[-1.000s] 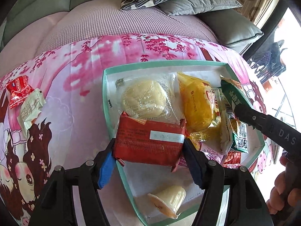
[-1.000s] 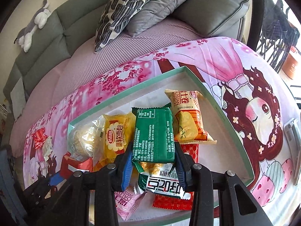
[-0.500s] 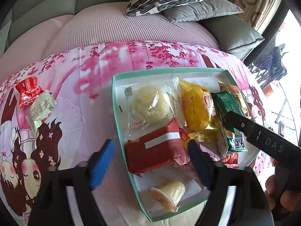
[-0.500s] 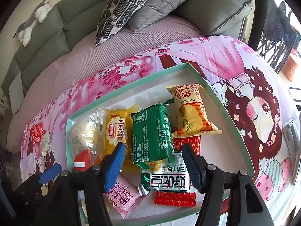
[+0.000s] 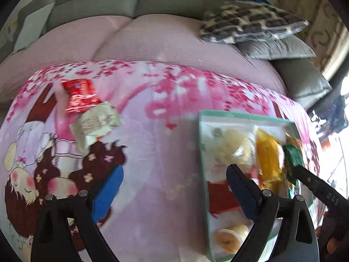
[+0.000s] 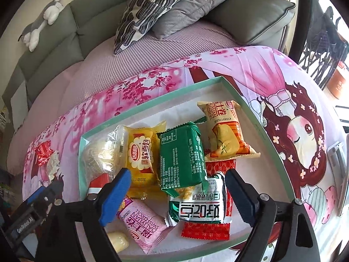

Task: Organize snacks
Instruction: 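Move both open grippers back toward the red bag and white pack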

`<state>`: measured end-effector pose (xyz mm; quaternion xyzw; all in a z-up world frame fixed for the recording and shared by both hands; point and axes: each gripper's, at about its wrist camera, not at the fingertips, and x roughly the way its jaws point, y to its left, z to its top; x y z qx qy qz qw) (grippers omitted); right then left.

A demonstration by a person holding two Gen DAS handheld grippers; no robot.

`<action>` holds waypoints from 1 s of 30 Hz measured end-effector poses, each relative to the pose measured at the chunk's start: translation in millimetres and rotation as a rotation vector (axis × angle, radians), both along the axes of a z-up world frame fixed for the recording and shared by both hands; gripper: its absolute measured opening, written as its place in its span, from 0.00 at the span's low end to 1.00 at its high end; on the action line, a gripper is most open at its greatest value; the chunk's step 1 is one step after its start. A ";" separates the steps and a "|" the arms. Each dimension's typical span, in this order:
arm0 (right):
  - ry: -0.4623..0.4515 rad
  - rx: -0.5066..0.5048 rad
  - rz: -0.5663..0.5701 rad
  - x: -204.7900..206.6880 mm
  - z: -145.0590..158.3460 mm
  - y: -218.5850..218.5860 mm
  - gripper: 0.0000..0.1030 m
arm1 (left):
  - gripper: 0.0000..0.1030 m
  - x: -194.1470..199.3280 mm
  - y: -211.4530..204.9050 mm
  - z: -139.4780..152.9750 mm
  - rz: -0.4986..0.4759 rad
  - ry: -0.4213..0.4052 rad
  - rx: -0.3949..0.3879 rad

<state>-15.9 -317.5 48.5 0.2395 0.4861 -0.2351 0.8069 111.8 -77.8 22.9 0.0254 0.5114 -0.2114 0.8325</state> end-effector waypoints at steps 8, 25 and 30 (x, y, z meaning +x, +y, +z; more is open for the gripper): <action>-0.005 -0.017 0.012 3.8 -0.2 7.9 1.00 | 0.93 23.0 54.7 -2.4 0.160 -0.013 -0.013; -0.064 -0.066 0.212 52.9 20.7 87.6 1.00 | 0.93 56.5 141.9 1.8 0.378 -0.043 -0.022; -0.079 -0.069 0.315 78.7 18.9 125.3 1.00 | 0.93 65.4 160.3 1.9 0.407 -0.038 -0.012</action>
